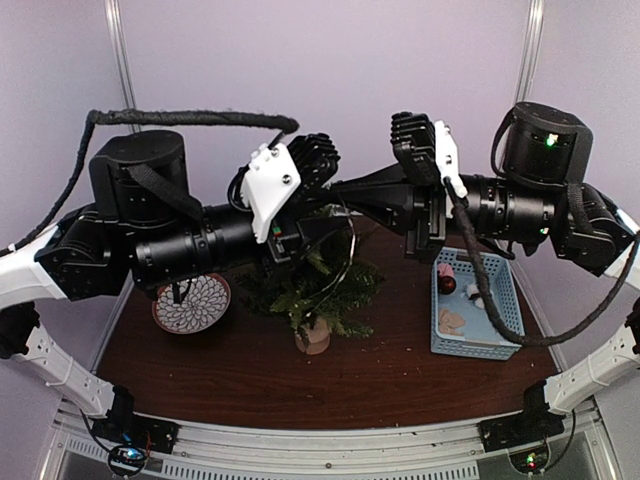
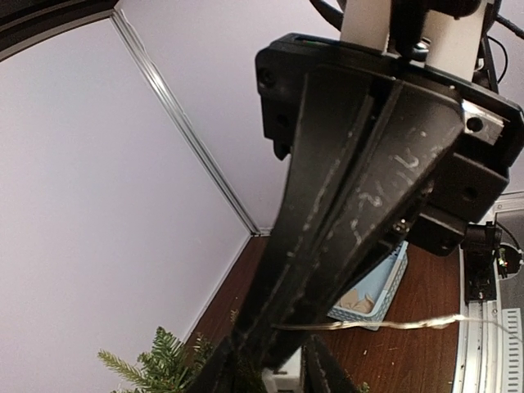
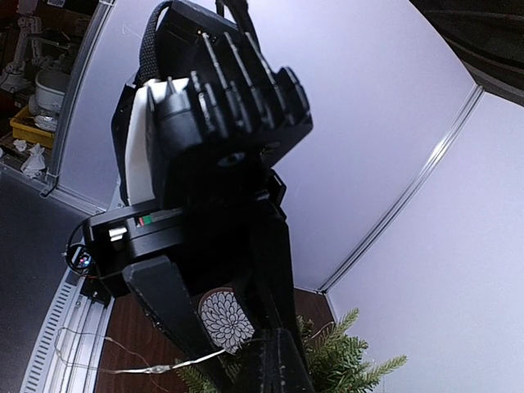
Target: Decorate the small christmas tree
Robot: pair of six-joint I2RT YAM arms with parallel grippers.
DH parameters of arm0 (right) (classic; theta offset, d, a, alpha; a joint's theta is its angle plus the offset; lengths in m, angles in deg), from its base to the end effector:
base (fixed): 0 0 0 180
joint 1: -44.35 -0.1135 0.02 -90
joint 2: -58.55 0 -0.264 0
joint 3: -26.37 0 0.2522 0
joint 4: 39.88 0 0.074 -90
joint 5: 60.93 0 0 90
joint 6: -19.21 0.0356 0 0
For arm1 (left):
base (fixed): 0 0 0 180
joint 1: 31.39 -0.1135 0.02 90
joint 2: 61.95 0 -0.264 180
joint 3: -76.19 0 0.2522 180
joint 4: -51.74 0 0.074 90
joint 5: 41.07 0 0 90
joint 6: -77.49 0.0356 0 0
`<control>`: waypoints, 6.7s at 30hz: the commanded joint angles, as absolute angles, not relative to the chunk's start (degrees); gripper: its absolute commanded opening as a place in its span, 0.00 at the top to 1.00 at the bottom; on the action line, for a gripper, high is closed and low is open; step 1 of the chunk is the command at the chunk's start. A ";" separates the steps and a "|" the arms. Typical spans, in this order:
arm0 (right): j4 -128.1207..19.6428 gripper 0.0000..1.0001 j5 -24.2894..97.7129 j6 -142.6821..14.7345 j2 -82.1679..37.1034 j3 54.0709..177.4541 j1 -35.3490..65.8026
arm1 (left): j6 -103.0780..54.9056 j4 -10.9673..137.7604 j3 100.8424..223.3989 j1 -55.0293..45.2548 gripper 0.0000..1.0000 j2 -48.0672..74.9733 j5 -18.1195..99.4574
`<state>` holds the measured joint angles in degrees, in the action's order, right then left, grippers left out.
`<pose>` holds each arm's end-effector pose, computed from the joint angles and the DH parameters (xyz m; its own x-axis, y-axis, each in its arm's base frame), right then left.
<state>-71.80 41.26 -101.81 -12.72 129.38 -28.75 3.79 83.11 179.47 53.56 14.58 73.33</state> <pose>0.0680 0.2495 0.4959 0.5128 -0.0449 -0.8573 -0.8546 0.0688 -0.5148 0.0402 -0.2874 0.4752 0.2376 0.2146 -0.9473 0.8379 0.4481 0.3117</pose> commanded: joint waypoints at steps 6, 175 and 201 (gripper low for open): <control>-70.27 1.00 40.94 -100.58 -12.82 128.81 -28.54 | 0.44 80.73 178.47 52.43 0.76 14.21 71.25; -79.44 0.44 39.48 -70.00 -7.99 123.34 -5.59 | 15.01 101.45 196.56 3.59 0.63 37.17 30.14; -84.58 0.30 38.66 -64.40 -7.75 123.17 -1.55 | -1.81 106.40 184.49 -6.80 0.24 22.25 43.79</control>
<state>-81.39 39.14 -68.37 -8.17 123.41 -3.85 8.90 106.82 187.20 -4.30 25.97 41.42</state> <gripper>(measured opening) 0.678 0.709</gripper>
